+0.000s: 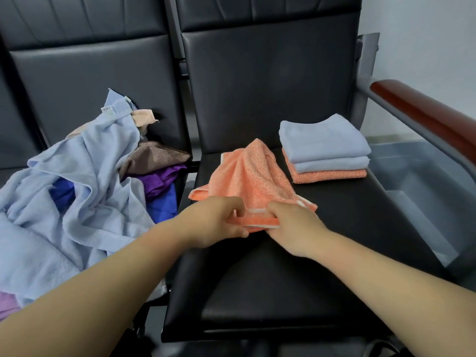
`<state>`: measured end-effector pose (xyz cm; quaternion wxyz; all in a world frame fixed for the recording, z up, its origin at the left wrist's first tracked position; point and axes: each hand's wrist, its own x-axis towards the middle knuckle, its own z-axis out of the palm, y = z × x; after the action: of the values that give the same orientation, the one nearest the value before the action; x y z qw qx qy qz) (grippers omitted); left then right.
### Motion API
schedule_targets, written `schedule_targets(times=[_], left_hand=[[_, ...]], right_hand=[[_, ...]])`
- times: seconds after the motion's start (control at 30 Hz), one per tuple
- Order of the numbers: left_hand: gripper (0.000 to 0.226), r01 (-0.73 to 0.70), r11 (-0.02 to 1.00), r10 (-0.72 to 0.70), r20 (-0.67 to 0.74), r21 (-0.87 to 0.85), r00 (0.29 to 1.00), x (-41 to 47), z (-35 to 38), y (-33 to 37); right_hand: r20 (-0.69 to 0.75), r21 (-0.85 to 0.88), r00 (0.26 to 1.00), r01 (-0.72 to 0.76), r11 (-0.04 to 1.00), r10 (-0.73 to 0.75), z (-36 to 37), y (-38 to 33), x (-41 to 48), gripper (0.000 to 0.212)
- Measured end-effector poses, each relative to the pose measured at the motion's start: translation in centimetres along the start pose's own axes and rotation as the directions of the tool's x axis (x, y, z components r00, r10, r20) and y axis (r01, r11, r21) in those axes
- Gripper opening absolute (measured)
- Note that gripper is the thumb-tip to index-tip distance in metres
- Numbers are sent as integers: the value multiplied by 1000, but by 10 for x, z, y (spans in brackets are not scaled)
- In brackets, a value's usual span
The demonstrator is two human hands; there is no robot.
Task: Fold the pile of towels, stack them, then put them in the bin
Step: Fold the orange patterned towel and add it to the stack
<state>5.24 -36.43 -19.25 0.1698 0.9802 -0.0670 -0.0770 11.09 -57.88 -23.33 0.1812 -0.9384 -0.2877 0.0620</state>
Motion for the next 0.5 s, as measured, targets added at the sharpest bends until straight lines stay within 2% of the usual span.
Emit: schedule_targets(times=[0.07,0.13,0.23,0.3,0.37,0.43,0.5], left_hand=[[28,27,986,-35,42,162,999,0,-17,-2],[29,61,977,-57,-25,203,998,-1,-35,-5],[16,93,995,-100,-194,-44,976,-5,-61,-3],[12,105,966,-163,-238,-236,958,-8,-69,3],[8,108,932,-202,-249,-347,947,-10,-71,10],[15,96,874,-245,-261,-476,934,-9,-69,17],[21,71,843,-283,-328,-533,901,-8,-67,21]], right_hand=[[-9,55,999,-35,998,36,-20,6,4,19],[-47,77,997,-61,995,65,-46,9,6,12],[-141,198,985,-66,978,95,-82,8,6,13],[-171,275,983,-17,961,66,-95,7,4,18],[-153,324,988,33,946,18,-99,1,-1,25],[-116,388,993,60,920,-16,-98,-6,-6,31],[-42,408,998,64,911,-51,-92,-12,-9,32]])
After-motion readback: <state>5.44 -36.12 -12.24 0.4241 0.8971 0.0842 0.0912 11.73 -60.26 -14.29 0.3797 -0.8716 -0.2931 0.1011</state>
